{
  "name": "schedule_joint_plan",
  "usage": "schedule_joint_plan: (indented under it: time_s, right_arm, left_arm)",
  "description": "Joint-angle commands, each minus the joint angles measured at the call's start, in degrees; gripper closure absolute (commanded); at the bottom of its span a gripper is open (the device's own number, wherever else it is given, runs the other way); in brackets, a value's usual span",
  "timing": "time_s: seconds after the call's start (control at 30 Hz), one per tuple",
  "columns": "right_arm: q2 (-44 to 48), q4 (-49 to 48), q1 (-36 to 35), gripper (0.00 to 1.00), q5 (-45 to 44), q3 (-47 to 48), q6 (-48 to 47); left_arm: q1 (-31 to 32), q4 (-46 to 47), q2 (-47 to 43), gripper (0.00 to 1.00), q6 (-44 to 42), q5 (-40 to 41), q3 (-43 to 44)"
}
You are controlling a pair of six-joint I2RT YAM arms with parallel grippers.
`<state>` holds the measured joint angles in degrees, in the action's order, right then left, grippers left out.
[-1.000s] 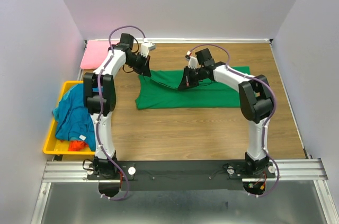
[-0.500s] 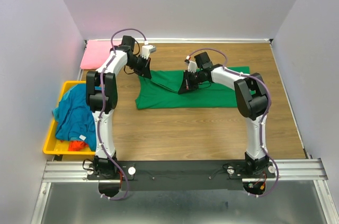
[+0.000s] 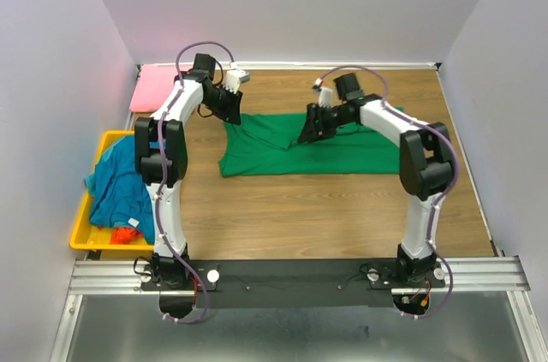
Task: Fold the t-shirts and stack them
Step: Fold the tshirt
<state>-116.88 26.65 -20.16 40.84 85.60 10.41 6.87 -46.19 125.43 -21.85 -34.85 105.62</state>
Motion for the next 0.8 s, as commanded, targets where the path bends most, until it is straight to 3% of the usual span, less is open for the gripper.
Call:
schedule_joint_plan:
  time_s: [0.0,0.13,0.27,0.33,0.47,0.77]
  right_arm:
    - [5.7,7.17,6.18,0.41,-4.15,1.48,-13.91]
    - [3.16,11.05,9.26,0.46,-17.88,5.0,-22.26]
    - [-1.76,11.23,11.9,0.53,-24.92,11.51,-27.02]
    - [-4.66,11.14,12.6,0.58,-28.42,13.44,-27.81]
    - [-7.92,11.14,13.92,0.6,-31.08,15.38,-30.62]
    - [-11.18,11.05,15.33,0.63,-35.65,10.39,-34.32]
  left_arm:
    - [1.29,-1.26,-8.34,0.65,-2.85,3.47,-2.78]
    - [3.58,-1.18,-10.99,0.66,-3.82,4.61,-7.97]
    - [6.83,0.66,-12.74,0.7,-3.04,4.7,-13.94]
    - [8.15,2.85,-13.19,0.74,-1.45,8.54,-16.75]
    - [10.7,4.45,-12.58,0.84,0.22,13.4,-20.1]
    - [11.14,6.56,-8.8,0.93,1.46,17.18,-22.83]
